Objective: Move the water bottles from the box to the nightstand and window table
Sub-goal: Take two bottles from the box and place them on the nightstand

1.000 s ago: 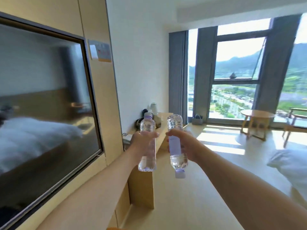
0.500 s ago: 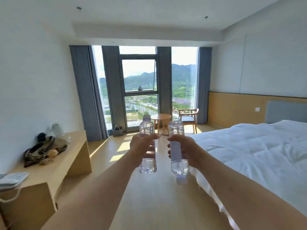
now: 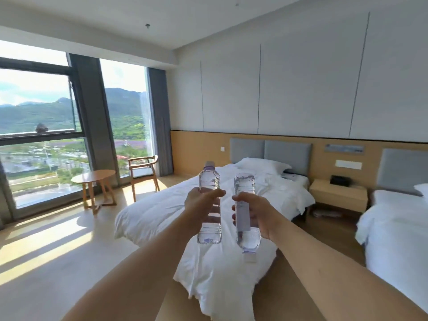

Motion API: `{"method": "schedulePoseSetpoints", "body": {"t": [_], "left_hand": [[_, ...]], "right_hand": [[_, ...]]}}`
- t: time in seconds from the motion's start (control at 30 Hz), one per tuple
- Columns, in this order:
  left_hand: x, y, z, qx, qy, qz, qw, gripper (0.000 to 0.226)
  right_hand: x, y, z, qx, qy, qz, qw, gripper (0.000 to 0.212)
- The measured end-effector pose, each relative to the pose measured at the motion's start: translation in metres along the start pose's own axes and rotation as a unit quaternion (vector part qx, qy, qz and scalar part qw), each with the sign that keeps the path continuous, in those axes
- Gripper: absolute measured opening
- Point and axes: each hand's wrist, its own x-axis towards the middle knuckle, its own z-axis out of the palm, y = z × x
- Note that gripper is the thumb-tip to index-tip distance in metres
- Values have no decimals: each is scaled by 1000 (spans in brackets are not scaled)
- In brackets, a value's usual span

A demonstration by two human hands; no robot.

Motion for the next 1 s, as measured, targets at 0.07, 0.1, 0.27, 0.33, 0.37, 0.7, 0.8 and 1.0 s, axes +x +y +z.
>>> {"method": "schedulePoseSetpoints", "body": {"t": [0.07,0.1,0.27,0.33,0.37,0.7,0.8,1.0], "left_hand": [[28,-4,31,3,-39,-2,999,38],[42,-6,46,3,-58,-3,998,40],[116,-10,108,0,-147,12,989,38],[144,-9,128,1,-178,18,984,37],[156,-8,137,2,-192,19,981,37],[284,-11,237,33,-318,23,947,43],[315,-19,271,31,-339,13,940,45],[384,-43,359,49,-363,13,931,44]], "right_hand": [[13,-5,-30,0,52,-5,999,27],[20,-7,-43,0,75,-7,997,26],[61,-16,-95,-1,165,-22,986,27],[77,-21,-107,1,186,-25,982,33],[84,-24,-112,-3,197,-26,980,38],[172,-43,-196,6,332,-32,943,43],[194,-39,-226,20,350,-28,936,42],[260,-42,-310,24,370,-35,928,40]]}}
